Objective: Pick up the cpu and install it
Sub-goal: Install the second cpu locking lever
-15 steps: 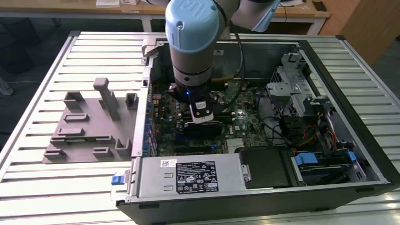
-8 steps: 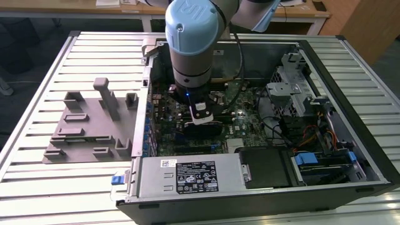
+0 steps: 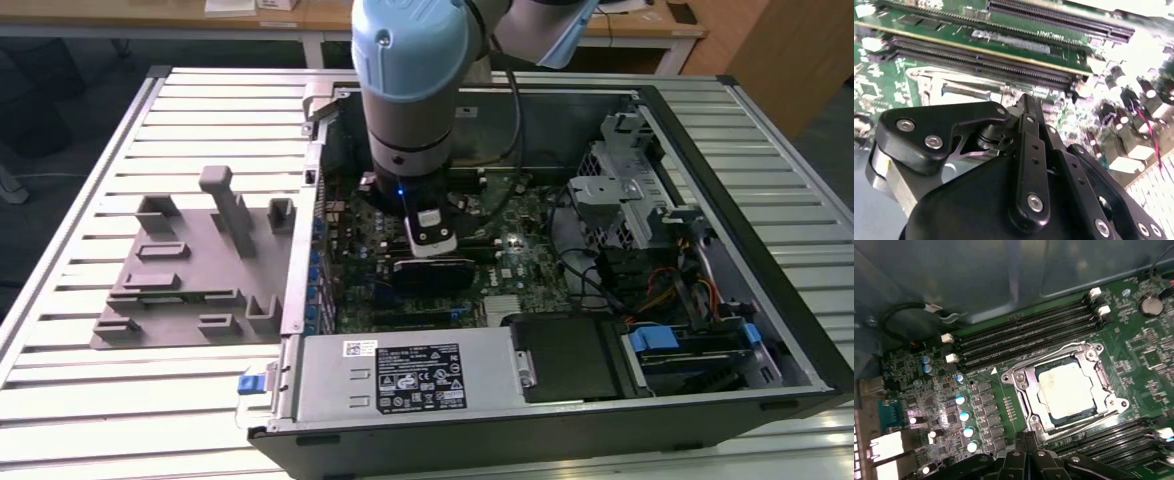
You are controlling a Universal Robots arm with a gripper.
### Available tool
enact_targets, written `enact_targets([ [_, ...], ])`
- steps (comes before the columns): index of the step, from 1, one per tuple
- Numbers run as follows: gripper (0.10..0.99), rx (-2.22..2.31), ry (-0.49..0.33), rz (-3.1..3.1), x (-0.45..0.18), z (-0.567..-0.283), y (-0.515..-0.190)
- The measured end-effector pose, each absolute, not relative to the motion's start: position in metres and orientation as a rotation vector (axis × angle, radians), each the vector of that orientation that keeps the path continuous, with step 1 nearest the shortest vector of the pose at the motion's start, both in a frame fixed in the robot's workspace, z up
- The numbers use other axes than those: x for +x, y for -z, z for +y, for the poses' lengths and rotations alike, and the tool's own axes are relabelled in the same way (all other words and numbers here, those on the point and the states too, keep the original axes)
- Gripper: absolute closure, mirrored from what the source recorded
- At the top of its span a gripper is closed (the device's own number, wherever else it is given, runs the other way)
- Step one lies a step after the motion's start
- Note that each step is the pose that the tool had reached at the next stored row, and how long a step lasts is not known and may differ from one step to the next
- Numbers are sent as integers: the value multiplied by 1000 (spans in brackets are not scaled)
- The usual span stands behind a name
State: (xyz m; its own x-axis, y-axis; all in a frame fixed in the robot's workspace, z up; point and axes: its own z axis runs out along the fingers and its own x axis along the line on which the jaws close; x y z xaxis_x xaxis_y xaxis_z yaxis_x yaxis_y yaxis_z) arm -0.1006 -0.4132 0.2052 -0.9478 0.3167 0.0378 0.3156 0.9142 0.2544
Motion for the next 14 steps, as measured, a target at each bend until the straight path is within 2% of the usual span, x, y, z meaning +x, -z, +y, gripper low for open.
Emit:
enact_targets([
  [5,980,507,-396,3070,-101,-413,-219],
  [14,980,506,-376,3070,-101,-413,-223],
])
